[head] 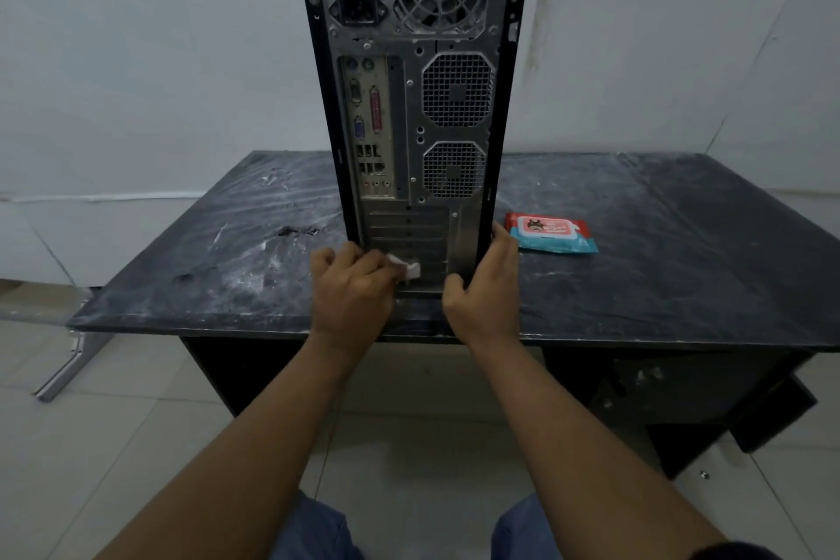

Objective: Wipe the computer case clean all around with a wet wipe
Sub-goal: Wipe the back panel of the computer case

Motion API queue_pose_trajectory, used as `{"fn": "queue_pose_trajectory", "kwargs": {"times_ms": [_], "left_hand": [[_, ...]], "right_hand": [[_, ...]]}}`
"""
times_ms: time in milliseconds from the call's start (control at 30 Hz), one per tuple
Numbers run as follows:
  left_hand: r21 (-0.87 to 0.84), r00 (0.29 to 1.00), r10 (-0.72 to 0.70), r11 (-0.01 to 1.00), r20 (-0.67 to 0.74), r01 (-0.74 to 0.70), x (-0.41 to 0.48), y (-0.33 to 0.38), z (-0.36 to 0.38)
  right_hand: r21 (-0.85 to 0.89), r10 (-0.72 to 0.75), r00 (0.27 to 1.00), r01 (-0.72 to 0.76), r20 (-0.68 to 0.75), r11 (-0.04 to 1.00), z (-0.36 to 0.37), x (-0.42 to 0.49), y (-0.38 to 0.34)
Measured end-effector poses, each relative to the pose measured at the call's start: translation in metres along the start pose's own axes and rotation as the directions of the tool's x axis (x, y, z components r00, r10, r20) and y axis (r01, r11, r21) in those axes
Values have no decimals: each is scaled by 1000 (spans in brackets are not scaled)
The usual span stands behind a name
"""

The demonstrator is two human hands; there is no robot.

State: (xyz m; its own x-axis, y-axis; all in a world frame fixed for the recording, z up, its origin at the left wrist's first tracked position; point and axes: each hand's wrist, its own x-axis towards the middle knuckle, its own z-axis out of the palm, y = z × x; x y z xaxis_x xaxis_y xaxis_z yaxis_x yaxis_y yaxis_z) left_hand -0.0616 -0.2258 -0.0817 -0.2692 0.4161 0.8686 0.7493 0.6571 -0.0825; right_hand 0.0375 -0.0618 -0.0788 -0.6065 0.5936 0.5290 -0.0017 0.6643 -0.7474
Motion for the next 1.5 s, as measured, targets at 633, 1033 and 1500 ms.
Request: {"fn": "queue_pose_trajectory", "kwargs": {"times_ms": [633, 1033, 1500], "left_hand": [[-48, 959, 201, 980, 201, -195, 18, 7, 2], [35, 954, 259, 963, 151, -267, 16, -9, -5], [-3, 962, 157, 987, 223, -161, 13, 9, -3]], "right_hand": [[15, -5, 1000, 5, -4, 1000, 0, 0, 1], [14, -5, 1000, 5, -14, 1000, 0, -1, 1], [11, -29, 999, 29, -41, 1000, -2, 0, -1]]}}
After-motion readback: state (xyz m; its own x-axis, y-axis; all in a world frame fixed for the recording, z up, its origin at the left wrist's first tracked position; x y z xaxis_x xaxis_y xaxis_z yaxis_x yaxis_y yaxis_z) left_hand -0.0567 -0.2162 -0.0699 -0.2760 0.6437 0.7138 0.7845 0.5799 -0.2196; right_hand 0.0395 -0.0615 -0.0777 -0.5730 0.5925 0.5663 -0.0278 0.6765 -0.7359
